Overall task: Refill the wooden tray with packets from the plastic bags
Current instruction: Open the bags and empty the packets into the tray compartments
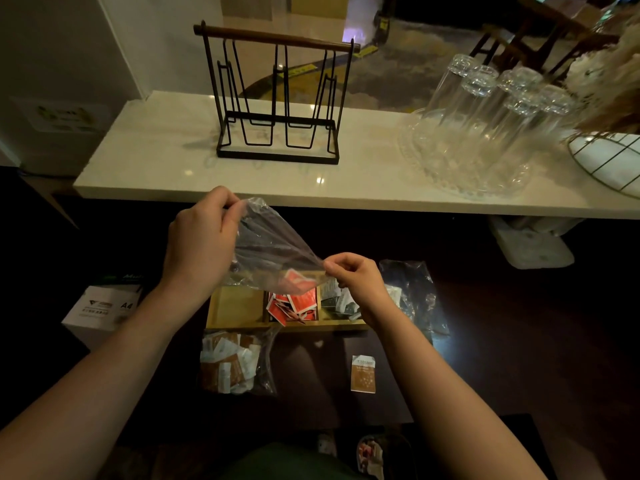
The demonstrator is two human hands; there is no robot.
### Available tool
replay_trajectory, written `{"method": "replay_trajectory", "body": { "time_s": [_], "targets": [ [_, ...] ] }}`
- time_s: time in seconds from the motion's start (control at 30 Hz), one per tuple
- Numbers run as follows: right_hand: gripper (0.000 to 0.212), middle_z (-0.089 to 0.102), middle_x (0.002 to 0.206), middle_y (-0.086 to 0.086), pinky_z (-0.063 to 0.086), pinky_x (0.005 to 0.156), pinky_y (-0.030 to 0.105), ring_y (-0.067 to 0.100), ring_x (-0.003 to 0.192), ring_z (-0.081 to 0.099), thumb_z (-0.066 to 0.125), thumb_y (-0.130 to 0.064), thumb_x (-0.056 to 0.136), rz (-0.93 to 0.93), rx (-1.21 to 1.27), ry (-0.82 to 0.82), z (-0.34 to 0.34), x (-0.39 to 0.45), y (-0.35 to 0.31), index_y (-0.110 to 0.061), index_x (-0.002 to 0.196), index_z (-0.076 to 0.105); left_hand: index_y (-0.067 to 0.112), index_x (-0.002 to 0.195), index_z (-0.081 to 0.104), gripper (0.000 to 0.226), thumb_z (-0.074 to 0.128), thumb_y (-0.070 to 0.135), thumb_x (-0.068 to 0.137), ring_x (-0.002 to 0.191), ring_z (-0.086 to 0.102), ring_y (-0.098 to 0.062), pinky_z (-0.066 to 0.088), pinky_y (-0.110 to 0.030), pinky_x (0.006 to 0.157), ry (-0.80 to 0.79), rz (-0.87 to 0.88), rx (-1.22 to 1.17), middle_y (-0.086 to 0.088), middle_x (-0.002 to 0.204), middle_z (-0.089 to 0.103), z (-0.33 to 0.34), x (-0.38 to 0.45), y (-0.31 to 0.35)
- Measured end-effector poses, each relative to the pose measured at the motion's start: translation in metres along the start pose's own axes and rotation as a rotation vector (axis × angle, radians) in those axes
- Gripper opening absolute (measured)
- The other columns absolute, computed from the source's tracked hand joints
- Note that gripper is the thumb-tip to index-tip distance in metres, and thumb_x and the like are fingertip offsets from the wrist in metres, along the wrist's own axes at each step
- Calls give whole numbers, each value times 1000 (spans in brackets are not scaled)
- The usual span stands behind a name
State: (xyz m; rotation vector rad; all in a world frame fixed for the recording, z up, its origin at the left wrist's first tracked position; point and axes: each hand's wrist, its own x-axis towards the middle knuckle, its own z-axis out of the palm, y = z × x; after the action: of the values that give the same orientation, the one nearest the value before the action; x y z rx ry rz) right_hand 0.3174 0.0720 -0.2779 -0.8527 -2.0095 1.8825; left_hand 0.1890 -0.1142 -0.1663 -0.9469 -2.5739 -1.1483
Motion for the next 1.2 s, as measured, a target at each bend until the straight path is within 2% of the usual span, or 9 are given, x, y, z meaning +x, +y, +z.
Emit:
{"method": "replay_trajectory", "body": {
  "time_s": [0.27,0.43,0.67,0.8,0.9,0.97,1.03,1.13,1.2],
  "targets": [
    [8,65,71,-4,48,63,23,6,65,58,67,-16,86,-48,-80,326,-31,-10,16,-18,79,69,18,90,55,10,50,25,94,53,59,-12,44,-30,46,-127,-145,-58,1,67,63,30,-38,-37],
    [7,63,71,-1,47,66,34,13,68,56,65,-16,86,25,-73,553,-72,-31,41,-16,79,67,26,87,50,15,44,36,96,55,56,-12,44,-29,50,-565,-163,272,5,65,58,63,-95,-62],
    [8,66,75,5,52,76,49,27,74,62,61,-25,80,330,-127,916,-107,-57,80,-19,77,64,41,128,42,34,39,44,94,102,62,-16,51,-31,76,-844,130,418,6,119,63,100,-156,-85],
    [15,68,82,9,55,79,53,33,80,65,62,-34,80,403,-164,881,-103,-60,95,-20,83,61,33,125,48,35,36,46,95,98,64,-23,49,-33,71,-850,231,587,-1,115,63,110,-157,-89],
    [24,67,76,9,56,69,45,25,66,64,59,-36,88,435,-225,718,-94,-60,94,-12,92,64,23,109,57,30,42,44,93,90,66,-25,47,-32,65,-838,236,628,-4,106,66,114,-156,-87],
    [32,69,73,11,56,66,42,26,61,65,52,-40,91,475,-334,626,-90,-59,96,-10,96,64,22,88,65,25,64,45,80,68,68,-20,46,-27,50,-855,248,634,-2,83,70,113,-155,-86],
    [38,71,84,14,56,71,44,33,74,67,45,-44,91,486,-438,598,-87,-60,98,-13,105,63,21,70,65,28,80,44,64,47,62,-16,41,-23,38,-835,240,653,1,61,67,112,-155,-88],
    [34,67,100,15,42,73,36,36,93,61,43,-37,95,462,-556,686,-85,-66,86,-15,117,57,25,80,64,18,65,43,80,58,64,-14,43,-24,46,-794,135,586,3,71,68,108,-158,-88],
    [31,61,84,6,39,69,35,29,82,58,43,-31,96,362,-536,745,-81,-69,73,-14,120,53,29,78,60,12,60,39,84,60,60,-7,45,-23,49,-738,33,511,6,71,64,98,-158,-85]
  ]
}}
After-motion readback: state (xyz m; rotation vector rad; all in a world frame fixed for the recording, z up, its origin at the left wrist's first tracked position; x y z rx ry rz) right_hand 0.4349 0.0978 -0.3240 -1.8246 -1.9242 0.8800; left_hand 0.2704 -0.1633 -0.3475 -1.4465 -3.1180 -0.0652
